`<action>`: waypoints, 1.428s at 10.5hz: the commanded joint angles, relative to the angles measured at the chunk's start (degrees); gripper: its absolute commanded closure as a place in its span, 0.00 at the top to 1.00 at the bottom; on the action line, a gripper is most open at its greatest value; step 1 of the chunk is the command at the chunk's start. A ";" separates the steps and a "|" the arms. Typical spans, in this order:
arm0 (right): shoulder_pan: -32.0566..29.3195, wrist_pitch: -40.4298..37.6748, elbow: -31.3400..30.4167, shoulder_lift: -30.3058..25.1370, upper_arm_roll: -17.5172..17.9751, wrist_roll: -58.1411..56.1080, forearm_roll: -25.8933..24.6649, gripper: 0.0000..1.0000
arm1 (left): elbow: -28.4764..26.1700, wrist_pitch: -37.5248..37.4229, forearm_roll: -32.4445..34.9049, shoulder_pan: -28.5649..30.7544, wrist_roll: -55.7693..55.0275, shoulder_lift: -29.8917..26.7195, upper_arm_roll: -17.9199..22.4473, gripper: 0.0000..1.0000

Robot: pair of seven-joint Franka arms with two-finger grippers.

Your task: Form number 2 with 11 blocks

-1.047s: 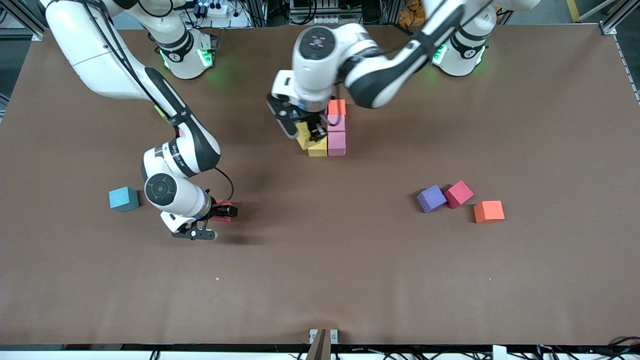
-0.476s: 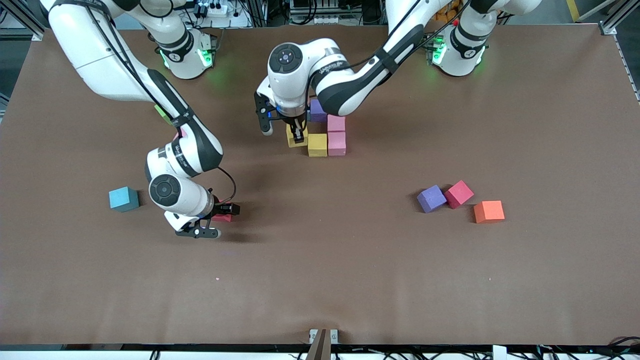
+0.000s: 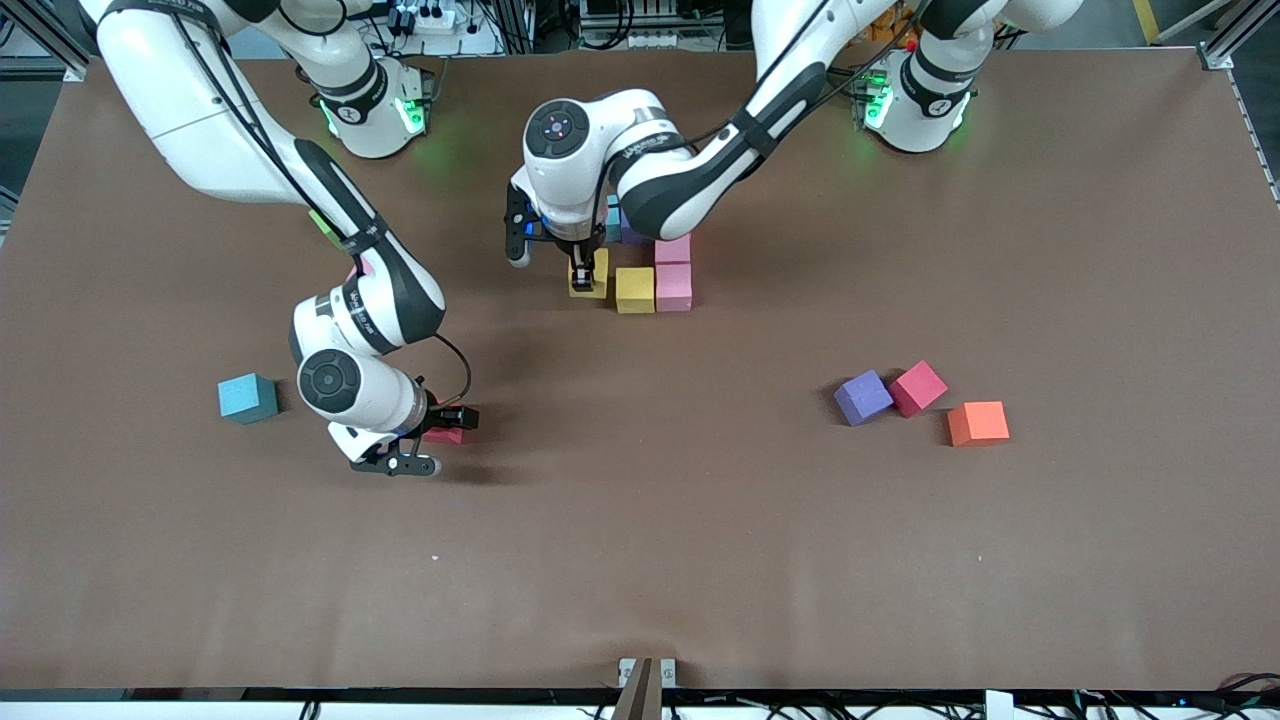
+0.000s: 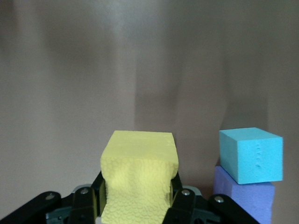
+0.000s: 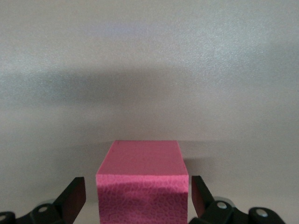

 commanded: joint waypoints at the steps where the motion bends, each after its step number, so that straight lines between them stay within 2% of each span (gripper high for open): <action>1: -1.45 0.06 -0.08 0.05 0.46 -2.54 0.59 1.00 | 3.29 -1.40 1.03 -1.98 1.02 2.54 1.74 0.00; 7: -1.11 0.06 -0.08 0.05 0.46 -2.72 0.59 1.00 | 3.30 -0.79 1.12 -2.16 0.76 4.91 2.70 0.00; 8: -0.93 -0.02 -0.08 -0.04 0.46 -2.72 0.59 0.70 | 3.30 -0.79 1.20 -2.68 0.76 5.09 3.06 0.00; 9: -0.93 -0.02 -0.08 -0.04 0.46 -2.72 0.59 0.27 | 3.30 -0.70 1.20 -3.04 0.76 5.26 3.41 0.00; 10: -0.93 -0.02 0.01 -0.04 0.46 -2.72 0.59 0.14 | 3.30 -0.70 1.20 -3.13 0.76 5.53 3.50 0.00; 13: -0.75 -0.90 0.01 -0.91 0.64 -2.72 0.67 0.15 | 3.30 -0.53 1.20 -3.04 0.76 6.23 3.59 0.00; 15: -0.75 -3.61 1.23 -2.31 1.60 -2.63 0.85 0.22 | 3.30 0.09 1.20 -3.04 0.76 6.50 3.68 0.00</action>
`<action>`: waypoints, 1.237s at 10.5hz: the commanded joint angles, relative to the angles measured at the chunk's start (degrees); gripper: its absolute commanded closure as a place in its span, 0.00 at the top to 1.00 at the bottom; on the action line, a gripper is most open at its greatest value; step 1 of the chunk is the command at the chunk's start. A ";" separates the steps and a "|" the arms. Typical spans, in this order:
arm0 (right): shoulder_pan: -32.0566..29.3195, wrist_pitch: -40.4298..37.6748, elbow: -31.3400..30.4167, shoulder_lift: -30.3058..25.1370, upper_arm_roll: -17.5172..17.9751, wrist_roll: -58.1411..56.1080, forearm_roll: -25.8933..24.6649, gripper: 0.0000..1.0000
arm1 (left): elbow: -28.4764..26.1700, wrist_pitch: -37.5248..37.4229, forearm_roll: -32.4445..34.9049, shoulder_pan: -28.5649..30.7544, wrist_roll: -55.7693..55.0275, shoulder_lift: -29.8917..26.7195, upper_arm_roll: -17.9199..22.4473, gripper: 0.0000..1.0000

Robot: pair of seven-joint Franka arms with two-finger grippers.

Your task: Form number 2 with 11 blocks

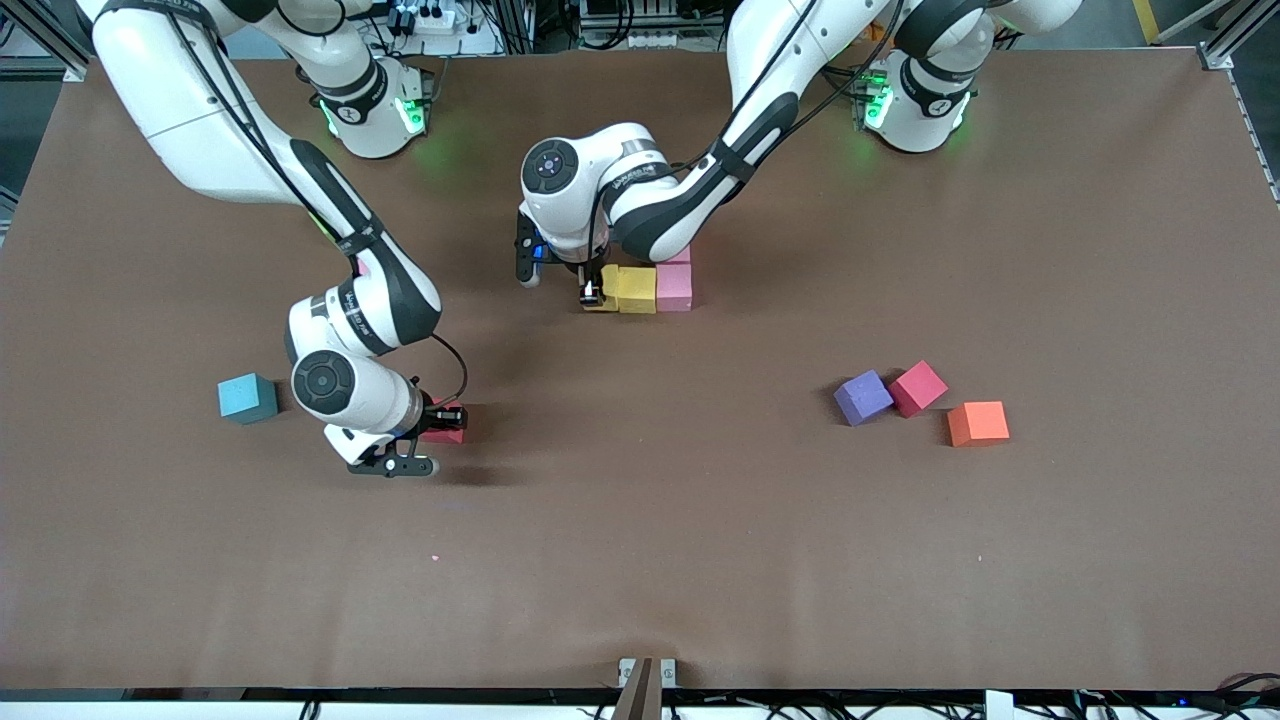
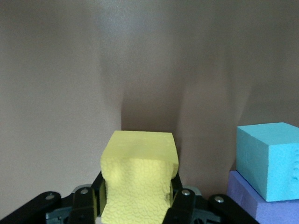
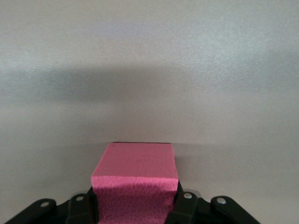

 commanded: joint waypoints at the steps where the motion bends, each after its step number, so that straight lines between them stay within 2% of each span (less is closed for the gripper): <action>1: -0.14 -3.01 0.76 -2.34 1.24 -0.57 0.94 0.22 | 1.96 -0.05 1.20 -0.88 0.74 1.48 0.81 0.00; 4: -0.40 -6.26 0.67 -3.83 2.82 -0.48 1.03 0.23 | 1.96 0.04 1.20 -0.80 0.74 1.83 1.25 0.00; 9: 0.13 -8.72 0.23 -4.10 2.91 -0.57 1.03 0.25 | 1.96 0.65 1.20 -0.88 0.83 2.36 1.60 0.02; 10: 0.13 -9.17 0.23 -4.45 2.91 -0.57 1.03 0.25 | 1.87 0.65 1.20 -1.23 0.83 2.45 1.60 0.11; 11: 0.13 -9.26 0.23 -4.45 2.91 -0.57 1.03 0.25 | 1.70 0.65 1.11 -1.23 0.57 2.45 1.60 0.99; 13: 0.13 -9.17 0.32 -4.54 2.91 -0.57 1.03 0.25 | 1.43 0.65 1.03 -1.58 -2.50 2.27 1.60 1.00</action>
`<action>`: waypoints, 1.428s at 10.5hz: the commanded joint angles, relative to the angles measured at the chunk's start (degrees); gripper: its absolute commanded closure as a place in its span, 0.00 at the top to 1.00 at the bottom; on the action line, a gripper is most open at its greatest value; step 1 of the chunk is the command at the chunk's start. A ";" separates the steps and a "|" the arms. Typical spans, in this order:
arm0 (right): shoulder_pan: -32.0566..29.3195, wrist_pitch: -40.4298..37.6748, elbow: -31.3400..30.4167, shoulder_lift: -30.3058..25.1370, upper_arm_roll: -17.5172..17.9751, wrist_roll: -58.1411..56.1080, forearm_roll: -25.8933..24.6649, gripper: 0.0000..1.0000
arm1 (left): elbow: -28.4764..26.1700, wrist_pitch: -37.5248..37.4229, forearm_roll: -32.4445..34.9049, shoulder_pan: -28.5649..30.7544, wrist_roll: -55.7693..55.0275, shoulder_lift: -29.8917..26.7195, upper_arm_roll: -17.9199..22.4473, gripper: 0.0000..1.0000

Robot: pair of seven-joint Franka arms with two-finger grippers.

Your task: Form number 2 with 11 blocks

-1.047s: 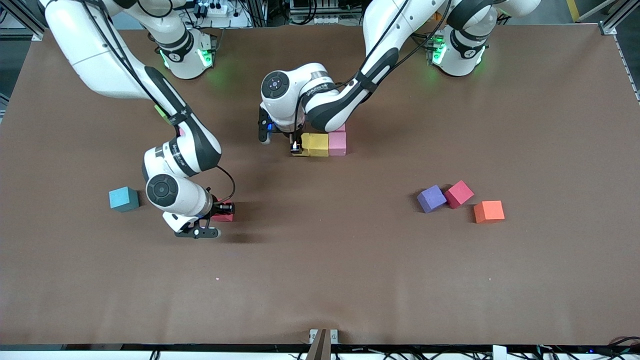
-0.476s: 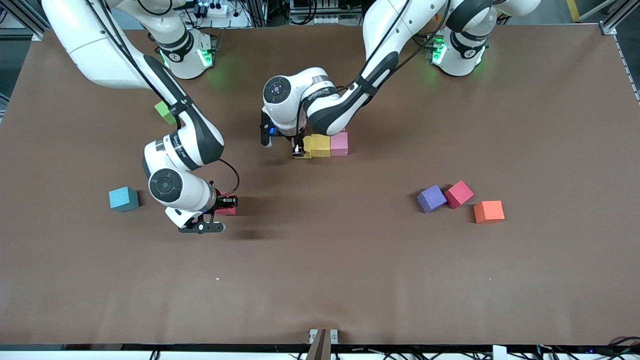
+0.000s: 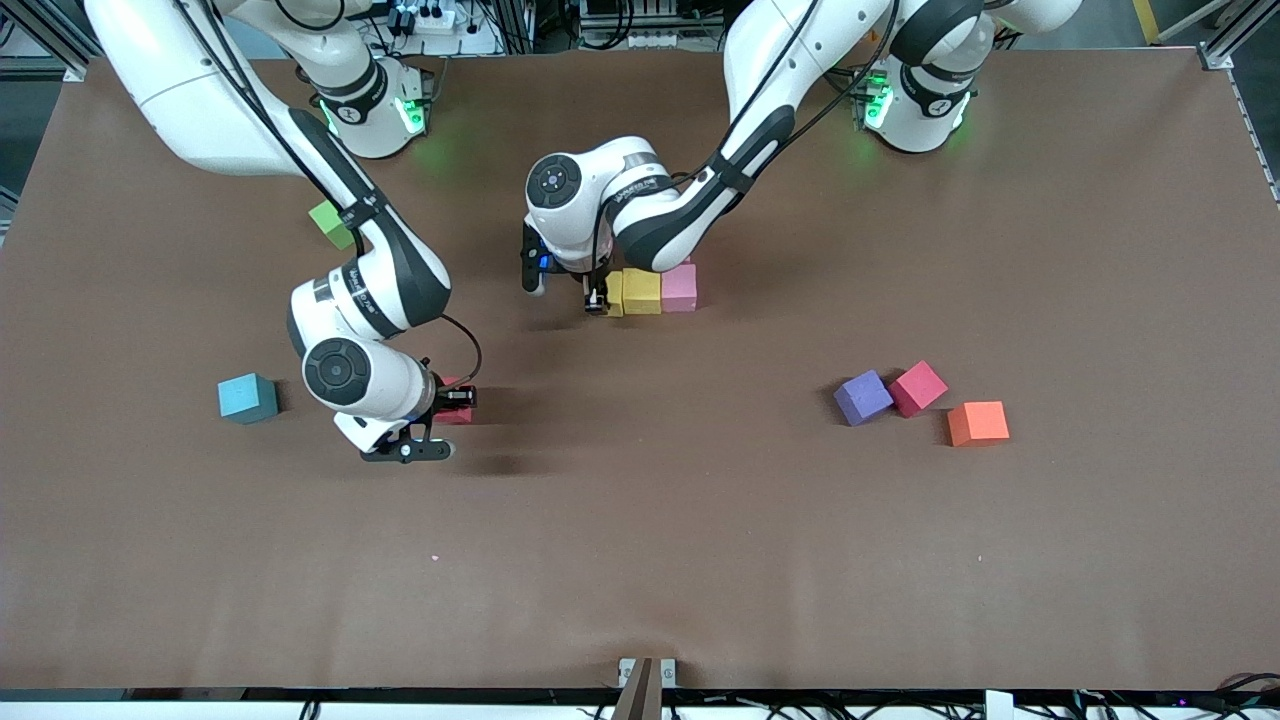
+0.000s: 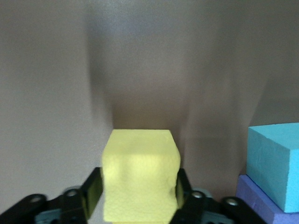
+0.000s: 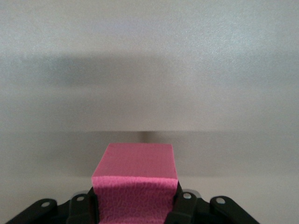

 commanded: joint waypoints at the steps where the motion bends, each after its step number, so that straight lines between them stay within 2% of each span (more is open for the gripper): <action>1: -0.07 -0.60 -0.67 -1.42 0.12 -0.47 1.03 0.25 | 1.29 -0.31 0.76 -1.24 -2.02 0.14 0.60 1.00; 4: 0.01 -0.51 -0.41 -1.42 0.12 -0.47 1.11 0.25 | 1.20 -2.23 0.67 -0.89 -1.94 -2.23 0.07 1.00; 6: 1.33 0.01 -0.41 -1.24 0.12 0.14 1.29 0.26 | 1.11 -9.50 0.67 -0.62 -1.76 -6.52 -0.10 1.00; 9: 1.95 0.10 -0.32 -1.15 0.12 0.23 1.38 0.26 | 0.59 -22.59 -2.14 1.04 -2.02 -15.84 0.42 1.00; 11: 4.83 0.63 -0.32 -0.98 0.12 4.16 1.38 0.26 | 0.67 -28.06 -2.14 6.37 -1.24 -20.24 0.60 1.00; 15: 15.72 2.30 1.96 2.00 0.03 15.07 1.47 0.26 | 0.94 -30.37 -1.61 21.93 0.43 -25.87 0.77 1.00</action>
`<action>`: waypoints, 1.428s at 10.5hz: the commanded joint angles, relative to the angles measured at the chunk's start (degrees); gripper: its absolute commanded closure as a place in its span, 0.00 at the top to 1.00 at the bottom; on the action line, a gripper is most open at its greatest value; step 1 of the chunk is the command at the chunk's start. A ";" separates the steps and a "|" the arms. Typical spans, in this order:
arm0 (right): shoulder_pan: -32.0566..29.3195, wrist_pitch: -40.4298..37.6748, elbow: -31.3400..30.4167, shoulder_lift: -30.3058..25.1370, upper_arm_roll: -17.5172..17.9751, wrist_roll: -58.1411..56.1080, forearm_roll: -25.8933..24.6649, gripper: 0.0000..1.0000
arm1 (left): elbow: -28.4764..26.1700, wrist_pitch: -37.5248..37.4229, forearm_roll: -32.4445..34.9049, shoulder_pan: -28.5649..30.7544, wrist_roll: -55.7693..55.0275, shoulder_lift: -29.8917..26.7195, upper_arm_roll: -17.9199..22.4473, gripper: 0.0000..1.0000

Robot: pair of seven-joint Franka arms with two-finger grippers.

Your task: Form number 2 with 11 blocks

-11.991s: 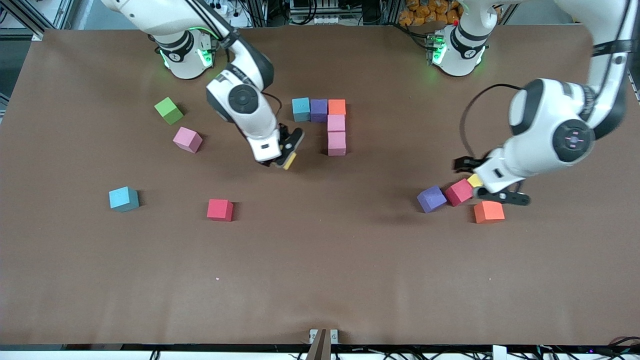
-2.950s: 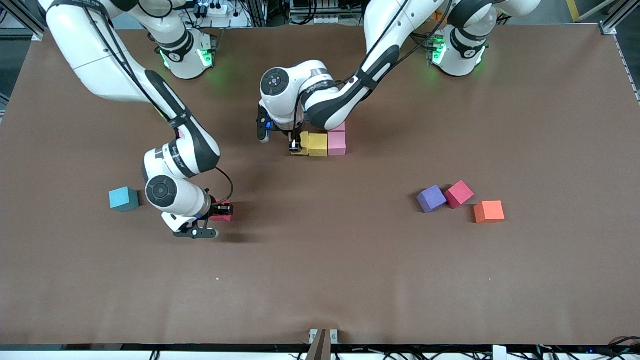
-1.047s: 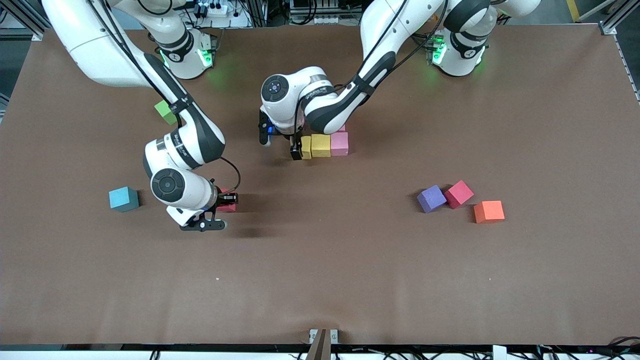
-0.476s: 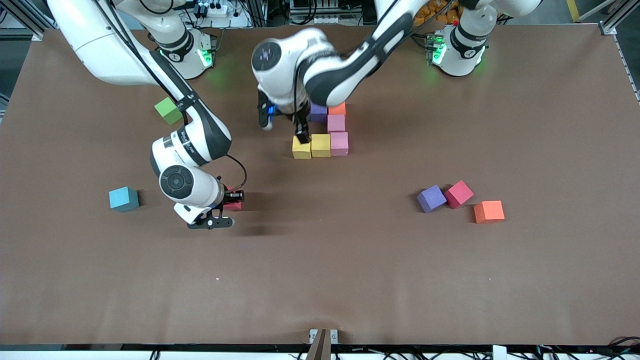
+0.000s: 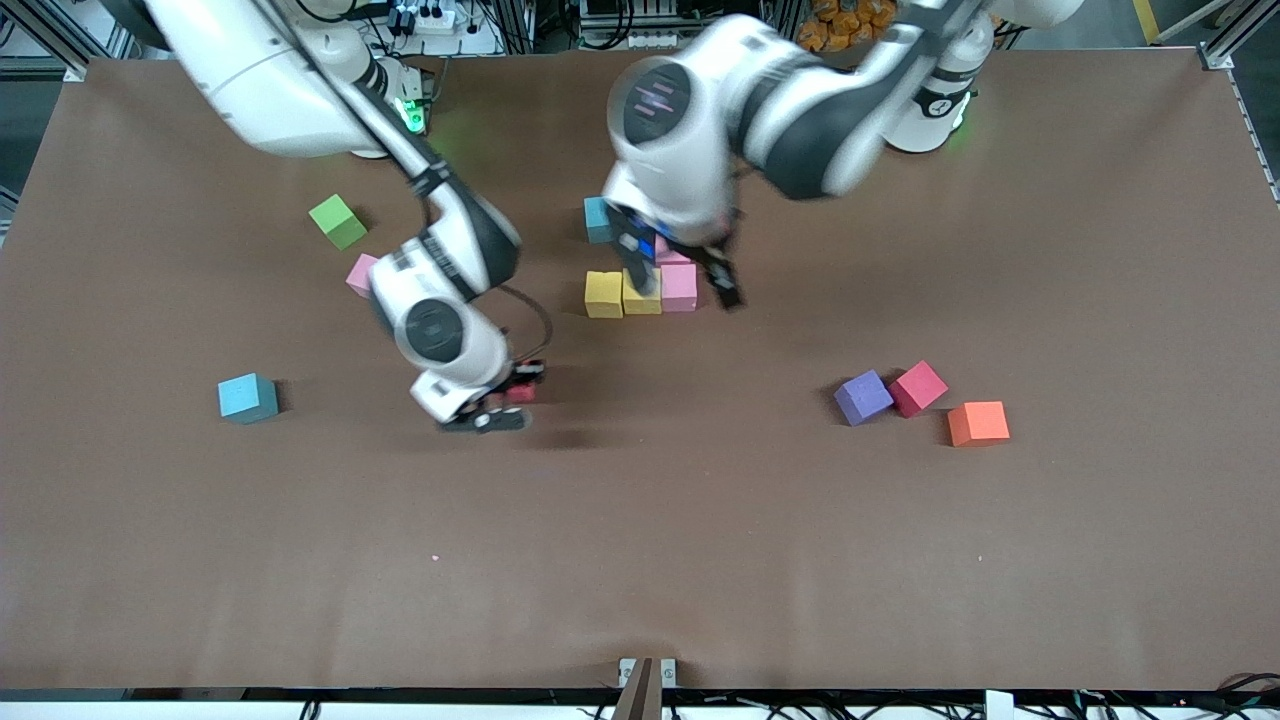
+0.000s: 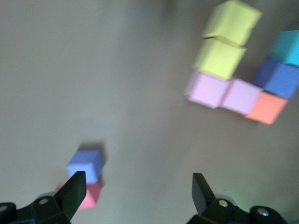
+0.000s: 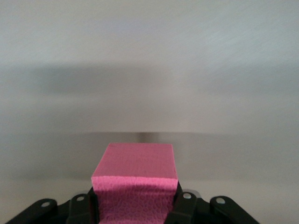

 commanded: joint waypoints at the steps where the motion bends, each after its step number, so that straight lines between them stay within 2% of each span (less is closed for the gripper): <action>1: 5.57 0.17 2.14 2.03 -0.34 4.47 0.86 0.26 | -1.53 -0.40 0.62 9.32 1.88 -3.29 0.50 1.00; 4: 10.33 3.68 2.33 2.91 -0.43 7.64 0.95 0.26 | -1.44 -0.13 1.95 21.19 5.65 -5.13 0.07 1.00; 6: 12.18 3.86 2.24 3.35 -0.60 8.09 0.86 0.26 | -1.88 -0.13 1.95 25.43 5.93 -4.62 0.33 1.00; 8: 12.80 4.30 1.97 3.62 -0.69 8.09 0.68 0.26 | -2.49 2.57 2.82 27.98 6.80 -1.11 0.51 1.00; 10: 12.89 4.30 1.88 4.14 -0.78 8.26 0.07 0.26 | -8.70 11.87 1.86 28.79 10.77 -0.21 0.16 1.00; 12: 13.24 4.39 1.27 4.15 -0.87 8.27 -0.02 0.26 | -15.21 16.45 0.20 29.31 10.50 -1.09 0.07 1.00; 15: 13.50 5.45 0.83 4.76 -1.04 8.35 -0.02 0.26 | -31.89 33.57 -1.57 29.67 7.62 -4.16 0.16 1.00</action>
